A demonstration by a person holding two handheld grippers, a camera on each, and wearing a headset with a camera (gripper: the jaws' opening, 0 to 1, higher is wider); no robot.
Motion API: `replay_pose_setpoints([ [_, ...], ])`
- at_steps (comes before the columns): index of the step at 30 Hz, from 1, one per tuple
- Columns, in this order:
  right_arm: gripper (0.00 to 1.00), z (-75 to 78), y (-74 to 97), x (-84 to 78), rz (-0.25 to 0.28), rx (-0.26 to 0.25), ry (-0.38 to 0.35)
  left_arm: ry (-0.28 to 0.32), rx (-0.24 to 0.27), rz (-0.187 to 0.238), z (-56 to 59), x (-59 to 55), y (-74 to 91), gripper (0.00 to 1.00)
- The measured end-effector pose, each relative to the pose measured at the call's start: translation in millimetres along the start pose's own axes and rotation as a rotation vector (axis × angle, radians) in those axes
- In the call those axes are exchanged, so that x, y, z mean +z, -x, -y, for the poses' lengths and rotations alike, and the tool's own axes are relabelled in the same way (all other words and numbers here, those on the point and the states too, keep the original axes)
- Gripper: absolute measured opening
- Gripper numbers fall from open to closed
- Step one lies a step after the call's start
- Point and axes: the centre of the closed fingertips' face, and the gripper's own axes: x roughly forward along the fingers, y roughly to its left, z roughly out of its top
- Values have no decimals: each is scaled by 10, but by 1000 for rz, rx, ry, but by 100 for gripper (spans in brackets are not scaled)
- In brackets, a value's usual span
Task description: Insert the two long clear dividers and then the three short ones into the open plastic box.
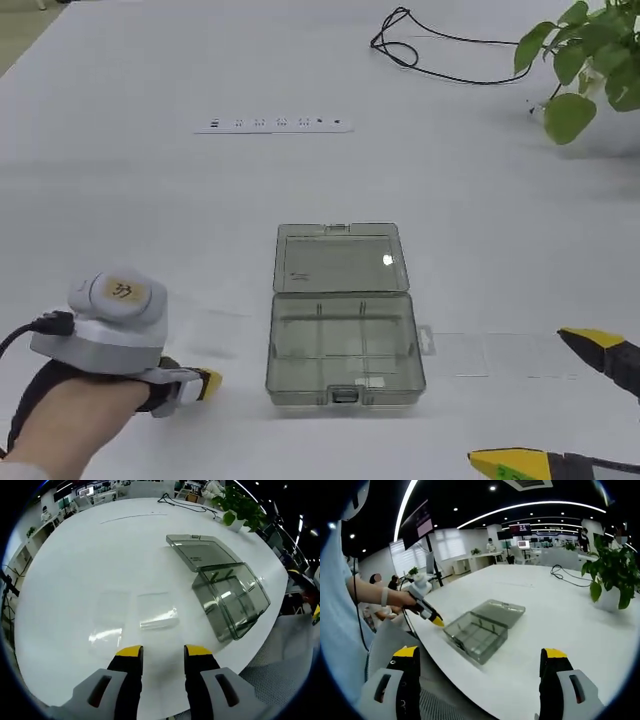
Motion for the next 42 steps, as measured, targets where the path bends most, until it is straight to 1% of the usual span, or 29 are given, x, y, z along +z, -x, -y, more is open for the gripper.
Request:
replay_pose_setpoints([
  [3, 98, -18, -39, 26, 9, 1, -7, 35, -14, 37, -10, -2, 86, 31],
  [5, 97, -37, -70, 19, -2, 1, -20, 66, -30, 66, -4, -3, 124, 31],
  [7, 97, -58, -100, 19, -5, 1, -14, 90, -41, 84, -16, -18, 148, 31],
  [8, 96, -69, -125, 15, -11, 2, -11, 120, -55, 96, 2, -9, 159, 31],
  [10, 94, -91, -168, 19, -18, 6, -10, 140, -67, 122, 5, 10, 186, 31],
  [11, 94, -97, -186, 22, -21, 7, -12, 146, -71, 127, 15, 10, 196, 31],
  [12, 93, -107, -206, 25, -25, 10, -17, 151, -78, 138, 30, 21, 208, 31],
  [14, 92, -112, -243, 35, -29, 6, -16, 181, -103, 167, 89, 57, 222, 31],
  [15, 91, -89, -252, 26, -38, 1, -15, 197, -113, 181, 117, 77, 232, 31],
  [16, 91, -80, -270, 14, -57, -4, -17, 214, -126, 201, 151, 115, 248, 31],
  [20, 88, -77, -337, 67, -70, -9, -8, 204, -141, 225, 230, 185, 304, 31],
  [23, 86, -74, -414, 136, -82, -7, 2, 220, -166, 261, 290, 263, 356, 31],
  [24, 84, -74, -422, 145, -83, -7, 5, 218, -168, 265, 297, 272, 361, 31],
  [27, 80, -63, -507, 239, -85, -3, 9, 240, -206, 301, 395, 361, 419, 31],
  [29, 78, -58, -565, 287, -84, 4, 1, 231, -210, 313, 451, 399, 435, 31],
  [33, 74, -59, -681, 359, -90, 22, -15, 225, -240, 332, 603, 445, 430, 31],
  [35, 70, -88, -726, 407, -78, 46, -12, 211, -247, 333, 658, 448, 413, 31],
  [38, 62, -135, -801, 473, -71, 79, -64, 192, -257, 337, 747, 456, 379, 31],
  [40, 59, -113, -853, 514, -56, 84, -95, 174, -262, 335, 797, 456, 351, 31],
  [42, 57, -115, -908, 542, -54, 88, -134, 168, -276, 334, 868, 465, 337, 31],
])
